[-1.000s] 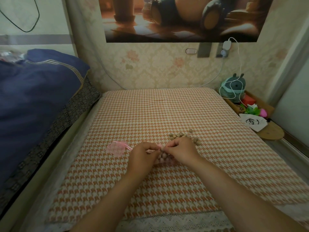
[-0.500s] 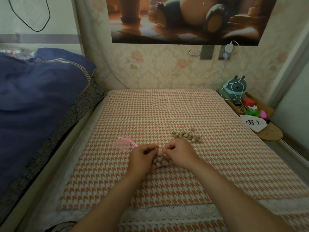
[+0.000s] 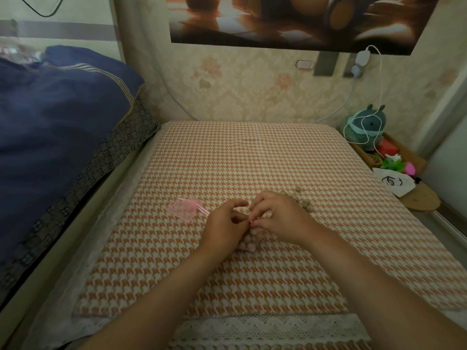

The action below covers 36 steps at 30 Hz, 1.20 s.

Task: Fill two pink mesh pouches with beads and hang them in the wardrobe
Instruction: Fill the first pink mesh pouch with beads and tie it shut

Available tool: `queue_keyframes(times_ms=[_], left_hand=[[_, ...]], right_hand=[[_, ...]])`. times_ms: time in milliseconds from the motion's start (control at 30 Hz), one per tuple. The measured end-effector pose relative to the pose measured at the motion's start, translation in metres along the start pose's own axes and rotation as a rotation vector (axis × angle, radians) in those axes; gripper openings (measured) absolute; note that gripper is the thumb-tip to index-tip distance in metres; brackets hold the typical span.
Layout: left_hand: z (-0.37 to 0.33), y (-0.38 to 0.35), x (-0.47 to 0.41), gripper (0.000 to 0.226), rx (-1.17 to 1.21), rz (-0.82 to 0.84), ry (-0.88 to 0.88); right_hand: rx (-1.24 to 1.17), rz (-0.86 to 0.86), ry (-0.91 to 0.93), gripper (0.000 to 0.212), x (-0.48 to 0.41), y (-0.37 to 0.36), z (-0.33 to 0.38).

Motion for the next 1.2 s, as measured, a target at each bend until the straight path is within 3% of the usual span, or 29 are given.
queue_keyframes(times_ms=[367, 533, 667, 800, 967, 1200], left_hand=[[-0.002, -0.006, 0.001, 0.028, 0.083, 0.075, 0.038], [-0.003, -0.003, 0.005, 0.021, 0.003, -0.006, 0.055], [-0.014, -0.004, 0.015, 0.017, -0.11, -0.08, -0.033], [-0.03, -0.01, 0.023, 0.02, -0.379, -0.044, -0.253], [-0.036, -0.017, 0.027, 0.015, -0.494, 0.039, -0.435], [-0.028, -0.016, 0.023, 0.016, -0.517, 0.066, -0.405]], right_hand=[[-0.258, 0.058, -0.138, 0.011, -0.001, 0.0, -0.02], [-0.359, 0.05, -0.285, 0.006, 0.002, 0.0, -0.021], [-0.55, 0.134, -0.551, 0.008, 0.012, -0.015, -0.024], [-0.646, 0.194, -0.724, 0.007, 0.018, -0.023, -0.025], [-0.62, 0.247, -0.743, 0.006, 0.021, -0.019, -0.023], [-0.518, 0.364, -0.623, 0.012, 0.021, -0.015, -0.018]])
Point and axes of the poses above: each hand's wrist, its own x-axis away from the middle knuckle, its own y-axis out of the back of the hand, z = x × y, the point moved 6 cm from there along -x, towards the middle knuckle, and after that the axes turned 15 degrees about x, right-handed, at the moved point
